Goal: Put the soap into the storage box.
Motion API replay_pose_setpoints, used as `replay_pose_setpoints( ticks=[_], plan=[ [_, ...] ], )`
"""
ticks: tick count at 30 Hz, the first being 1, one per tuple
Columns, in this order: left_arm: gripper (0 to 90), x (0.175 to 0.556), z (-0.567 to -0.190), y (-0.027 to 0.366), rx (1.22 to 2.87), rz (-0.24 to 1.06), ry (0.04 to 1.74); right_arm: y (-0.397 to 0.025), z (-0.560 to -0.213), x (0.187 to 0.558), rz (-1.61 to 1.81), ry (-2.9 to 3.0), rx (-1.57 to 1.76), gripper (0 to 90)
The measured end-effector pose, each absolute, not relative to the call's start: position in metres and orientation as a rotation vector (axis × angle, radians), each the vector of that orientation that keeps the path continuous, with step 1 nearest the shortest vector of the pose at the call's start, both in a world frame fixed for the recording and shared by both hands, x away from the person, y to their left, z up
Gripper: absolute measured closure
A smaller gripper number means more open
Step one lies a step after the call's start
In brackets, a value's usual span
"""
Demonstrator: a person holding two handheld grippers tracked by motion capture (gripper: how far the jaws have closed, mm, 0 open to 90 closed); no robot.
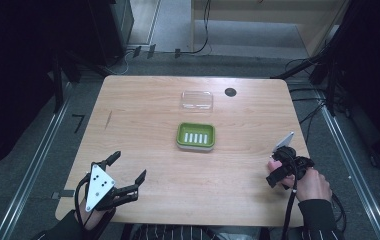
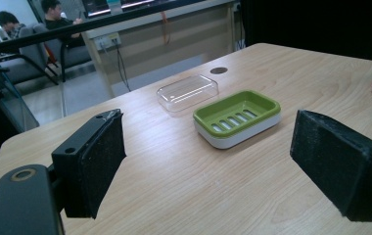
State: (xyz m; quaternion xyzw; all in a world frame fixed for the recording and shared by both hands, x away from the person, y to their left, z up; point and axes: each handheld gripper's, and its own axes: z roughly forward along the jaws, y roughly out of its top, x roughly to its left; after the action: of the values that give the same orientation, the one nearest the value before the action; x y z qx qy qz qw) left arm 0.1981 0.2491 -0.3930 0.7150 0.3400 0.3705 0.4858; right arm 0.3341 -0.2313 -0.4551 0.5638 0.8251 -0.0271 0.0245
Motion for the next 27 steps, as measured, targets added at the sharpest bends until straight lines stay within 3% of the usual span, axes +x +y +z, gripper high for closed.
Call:
replay_pose_setpoints(
  ticks=[27],
  plan=[
    [13.3,0.198,-0.393,0.249,1.744,0.902,0.827,-0.234,-0.469,0.364,-0.081,2.558,1.811,0.0]
  ],
)
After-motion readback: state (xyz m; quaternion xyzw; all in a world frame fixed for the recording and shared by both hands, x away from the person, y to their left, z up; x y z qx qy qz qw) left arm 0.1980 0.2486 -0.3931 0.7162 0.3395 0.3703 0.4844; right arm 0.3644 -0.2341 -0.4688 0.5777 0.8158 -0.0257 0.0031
